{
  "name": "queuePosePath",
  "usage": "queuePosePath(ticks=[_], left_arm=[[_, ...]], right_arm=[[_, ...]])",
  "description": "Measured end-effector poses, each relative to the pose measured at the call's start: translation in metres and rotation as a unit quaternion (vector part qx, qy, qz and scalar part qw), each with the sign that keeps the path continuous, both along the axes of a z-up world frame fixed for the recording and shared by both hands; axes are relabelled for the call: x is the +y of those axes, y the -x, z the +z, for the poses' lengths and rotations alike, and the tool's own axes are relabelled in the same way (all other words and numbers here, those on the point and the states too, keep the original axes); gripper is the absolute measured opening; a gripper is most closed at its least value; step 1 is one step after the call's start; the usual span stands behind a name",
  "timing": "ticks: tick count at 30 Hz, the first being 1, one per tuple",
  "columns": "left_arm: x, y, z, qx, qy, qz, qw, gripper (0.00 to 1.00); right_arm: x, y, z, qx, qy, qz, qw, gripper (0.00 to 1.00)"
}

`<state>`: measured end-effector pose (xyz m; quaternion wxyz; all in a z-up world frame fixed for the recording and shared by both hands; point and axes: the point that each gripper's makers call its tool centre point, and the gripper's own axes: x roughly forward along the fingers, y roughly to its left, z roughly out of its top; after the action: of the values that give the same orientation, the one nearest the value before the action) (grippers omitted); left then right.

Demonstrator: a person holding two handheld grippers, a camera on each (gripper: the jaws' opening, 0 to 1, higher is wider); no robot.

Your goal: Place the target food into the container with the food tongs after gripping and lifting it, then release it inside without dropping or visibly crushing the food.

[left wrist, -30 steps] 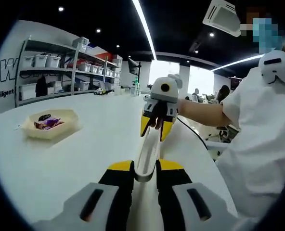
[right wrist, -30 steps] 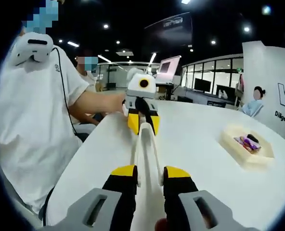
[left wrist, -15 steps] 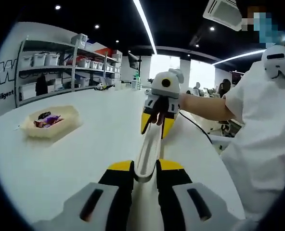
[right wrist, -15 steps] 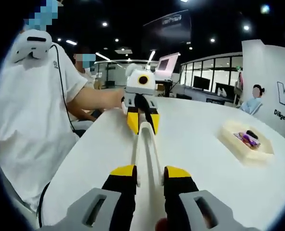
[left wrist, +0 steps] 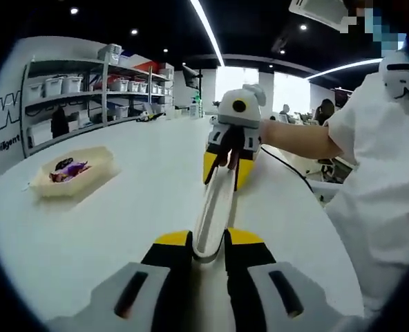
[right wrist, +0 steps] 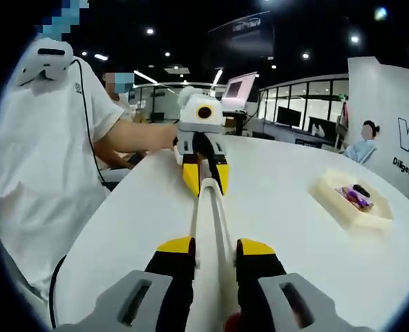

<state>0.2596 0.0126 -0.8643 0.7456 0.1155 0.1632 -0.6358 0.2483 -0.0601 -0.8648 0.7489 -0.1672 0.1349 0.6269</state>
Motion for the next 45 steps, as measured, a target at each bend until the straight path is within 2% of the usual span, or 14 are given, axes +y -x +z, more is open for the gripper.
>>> queuePosePath(ticks=[4, 45], left_arm=[[0.0000, -0.0012, -0.0031, -0.002, -0.009, 0.001, 1.0000, 0.17], [0.0000, -0.0084, -0.0032, -0.011, -0.016, 0.008, 0.9998, 0.17]], right_arm=[[0.0002, -0.0002, -0.0005, 0.000, 0.000, -0.001, 1.0000, 0.18], [-0.0010, -0.0089, -0.0057, -0.003, 0.011, -0.003, 0.9999, 0.24]])
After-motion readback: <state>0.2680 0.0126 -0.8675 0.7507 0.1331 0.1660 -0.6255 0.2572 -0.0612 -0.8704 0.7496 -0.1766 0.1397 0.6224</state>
